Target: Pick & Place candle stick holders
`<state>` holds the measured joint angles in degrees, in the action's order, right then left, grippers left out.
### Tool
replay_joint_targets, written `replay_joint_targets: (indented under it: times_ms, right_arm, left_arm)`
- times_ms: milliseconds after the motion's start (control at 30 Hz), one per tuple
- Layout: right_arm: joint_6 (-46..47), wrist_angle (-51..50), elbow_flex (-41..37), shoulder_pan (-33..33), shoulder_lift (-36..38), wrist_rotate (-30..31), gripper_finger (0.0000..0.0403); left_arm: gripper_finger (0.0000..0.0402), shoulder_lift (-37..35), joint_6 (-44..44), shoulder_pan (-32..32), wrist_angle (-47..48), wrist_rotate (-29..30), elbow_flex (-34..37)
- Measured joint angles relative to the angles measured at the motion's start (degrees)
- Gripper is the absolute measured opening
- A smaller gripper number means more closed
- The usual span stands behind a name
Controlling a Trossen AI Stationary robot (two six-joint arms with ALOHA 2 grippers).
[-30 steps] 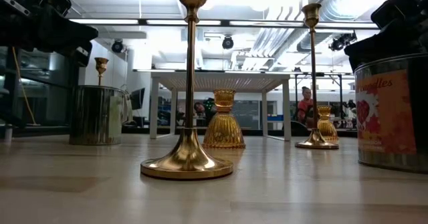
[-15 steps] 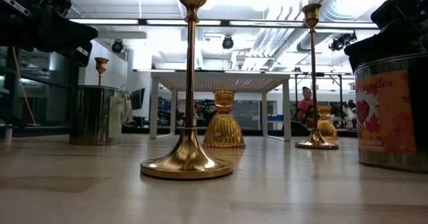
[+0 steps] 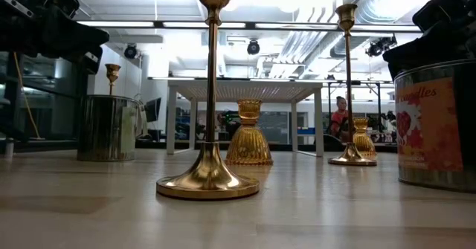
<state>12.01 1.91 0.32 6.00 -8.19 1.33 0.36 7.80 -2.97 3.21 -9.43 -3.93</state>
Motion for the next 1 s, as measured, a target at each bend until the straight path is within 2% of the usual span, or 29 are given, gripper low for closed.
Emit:
replay_joint_targets:
  times_ms: [433, 533, 800, 900, 1000]
  right_arm:
    - [5.3, 0.4, 0.0, 0.0, 0.0, 0.1, 0.0003]
    - [7.9, 0.4, 0.0, 0.0, 0.0, 2.0, 0.0003]
    - [6.9, 0.5, 0.0, 0.0, -0.6, 6.6, 0.0005]
    - [3.8, 0.5, 0.0, 0.0, -1.7, 6.1, 0.0026]
    - [3.2, 0.6, 0.0, 0.0, -3.0, 6.3, 0.0072]
  left_arm:
    - [0.0, 0.0, 0.0, 0.0, 0.0, 0.0, 0.0]
    - [0.0, 0.0, 0.0, 0.0, 0.0, 0.0, 0.0]
    - [0.0, 0.0, 0.0, 0.0, 0.0, 0.0, 0.0]
    - [0.0, 0.0, 0.0, 0.0, 0.0, 0.0, 0.0]
    - [0.0, 0.0, 0.0, 0.0, 0.0, 0.0, 0.0]
